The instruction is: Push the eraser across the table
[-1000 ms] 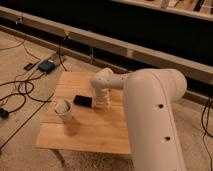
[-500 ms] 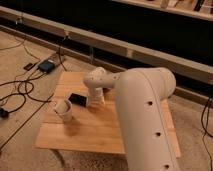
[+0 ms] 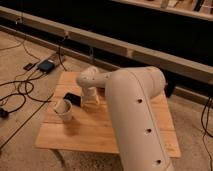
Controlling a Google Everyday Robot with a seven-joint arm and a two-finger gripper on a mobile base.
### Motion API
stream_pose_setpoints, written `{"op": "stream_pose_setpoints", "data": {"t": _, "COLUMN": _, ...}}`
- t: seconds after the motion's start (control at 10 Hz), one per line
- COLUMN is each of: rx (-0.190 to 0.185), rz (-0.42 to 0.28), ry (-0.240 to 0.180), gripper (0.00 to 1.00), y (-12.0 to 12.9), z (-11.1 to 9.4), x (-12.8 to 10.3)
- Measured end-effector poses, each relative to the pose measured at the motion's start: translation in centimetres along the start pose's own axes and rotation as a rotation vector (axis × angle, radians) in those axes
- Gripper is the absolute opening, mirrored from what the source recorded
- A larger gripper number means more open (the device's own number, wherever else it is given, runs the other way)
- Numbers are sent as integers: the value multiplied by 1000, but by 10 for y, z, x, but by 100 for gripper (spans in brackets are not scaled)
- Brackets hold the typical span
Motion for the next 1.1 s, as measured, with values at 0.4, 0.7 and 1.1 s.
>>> {"op": "stream_pose_setpoints", "data": {"t": 0.4, "rx": 29, "rz": -74, "ry": -15, "gripper": 65, "y": 19, "z": 2, "x": -8}}
{"op": "stream_pose_setpoints", "data": {"t": 0.7, "rx": 38, "rz": -120, "ry": -26, "gripper": 65, "y": 40, "z": 0, "x": -15}}
{"op": "stream_pose_setpoints", "data": {"t": 1.1, "rx": 17, "rz": -158, "ry": -52, "gripper": 65, "y": 77, "z": -9, "x": -30}}
